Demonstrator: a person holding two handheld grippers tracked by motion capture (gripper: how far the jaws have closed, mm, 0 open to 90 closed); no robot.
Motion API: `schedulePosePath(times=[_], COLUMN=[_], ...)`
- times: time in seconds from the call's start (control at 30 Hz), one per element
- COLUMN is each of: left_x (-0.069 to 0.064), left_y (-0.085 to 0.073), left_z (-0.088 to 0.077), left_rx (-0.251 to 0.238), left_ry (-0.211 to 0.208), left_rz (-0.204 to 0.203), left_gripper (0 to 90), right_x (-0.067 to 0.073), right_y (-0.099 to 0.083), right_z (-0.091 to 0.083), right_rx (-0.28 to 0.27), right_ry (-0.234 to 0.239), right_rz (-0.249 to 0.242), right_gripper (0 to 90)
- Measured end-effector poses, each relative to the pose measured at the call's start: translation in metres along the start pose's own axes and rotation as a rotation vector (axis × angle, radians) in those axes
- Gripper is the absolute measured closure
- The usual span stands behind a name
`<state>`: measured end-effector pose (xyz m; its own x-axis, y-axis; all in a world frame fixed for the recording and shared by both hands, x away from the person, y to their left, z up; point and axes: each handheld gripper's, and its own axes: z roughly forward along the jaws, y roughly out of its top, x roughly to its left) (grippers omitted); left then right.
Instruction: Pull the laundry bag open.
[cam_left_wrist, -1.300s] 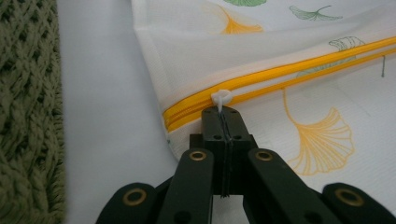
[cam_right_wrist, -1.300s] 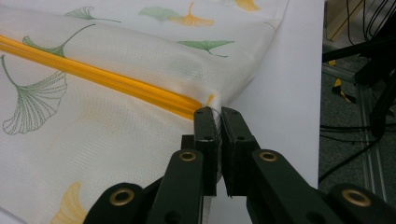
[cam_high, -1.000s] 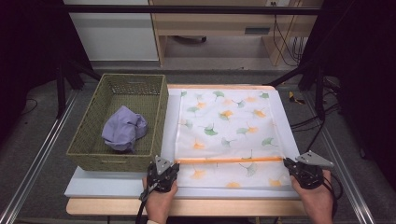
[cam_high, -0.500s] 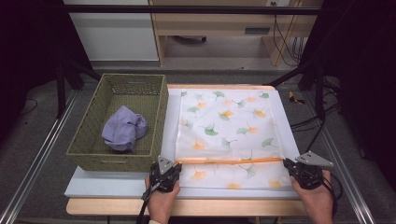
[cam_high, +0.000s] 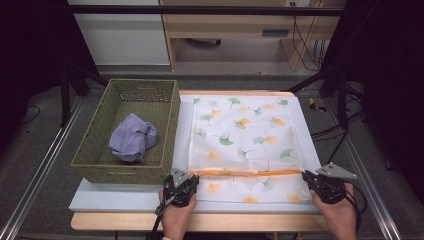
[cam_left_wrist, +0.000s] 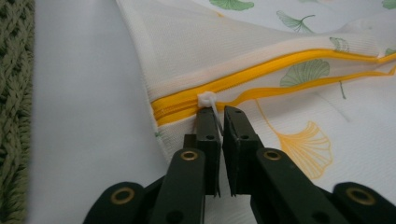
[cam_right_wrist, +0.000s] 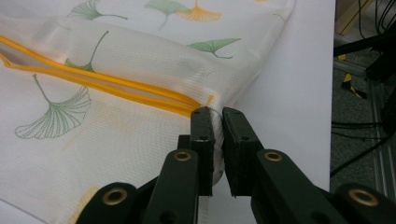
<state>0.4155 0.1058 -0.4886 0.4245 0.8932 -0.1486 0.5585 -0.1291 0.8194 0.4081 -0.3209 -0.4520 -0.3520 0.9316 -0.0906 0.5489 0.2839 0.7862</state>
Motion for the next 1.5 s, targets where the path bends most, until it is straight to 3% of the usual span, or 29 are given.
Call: schedulePosePath(times=[0.17, 0.3, 0.5, 0.57, 0.77, 0.87, 1.17, 1.3, 1.37, 1.5], left_x=[-0.006, -0.011, -0.019, -0.02, -0.023, -0.022, -0.018, -0.014, -0.012, -0.009], left_y=[0.001, 0.002, 0.007, 0.011, 0.025, 0.033, 0.05, 0.056, 0.059, 0.061], left_z=[0.0, 0.0, -0.003, -0.006, -0.013, -0.019, -0.028, -0.03, -0.032, -0.038], left_rx=[-0.016, -0.02, -0.036, -0.041, -0.049, -0.064, -0.086, -0.104, -0.111, -0.125], left_ry=[-0.01, -0.021, -0.033, -0.033, -0.036, -0.042, -0.088, -0.084, -0.103, -0.13], left_rz=[0.008, 0.021, 0.047, 0.055, 0.09, 0.103, 0.133, 0.131, 0.119, 0.129], left_gripper=[72.1, 70.7, 64.4, 56.5, 43.5, 34.5, 22.0, 19.5, 17.9, 16.6], right_x=[-0.001, 0.001, 0.002, 0.002, 0.005, 0.014, 0.029, 0.034, 0.036, 0.046], right_y=[0.0, 0.001, 0.003, 0.003, 0.005, 0.01, 0.018, 0.022, 0.023, 0.029], right_z=[-0.004, -0.004, -0.008, -0.007, -0.006, -0.004, -0.001, -0.003, -0.003, 0.0], right_rx=[-0.032, -0.047, -0.074, -0.077, -0.09, -0.079, -0.086, -0.1, -0.108, -0.147], right_ry=[-0.013, -0.012, -0.019, -0.029, -0.009, 0.008, 0.04, 0.043, 0.037, 0.036], right_rz=[0.02, 0.014, 0.023, 0.028, 0.026, -0.045, -0.094, -0.105, -0.111, -0.172], right_gripper=[72.0, 68.6, 56.3, 46.7, 32.6, 24.9, 23.0, 27.4, 31.7, 34.0])
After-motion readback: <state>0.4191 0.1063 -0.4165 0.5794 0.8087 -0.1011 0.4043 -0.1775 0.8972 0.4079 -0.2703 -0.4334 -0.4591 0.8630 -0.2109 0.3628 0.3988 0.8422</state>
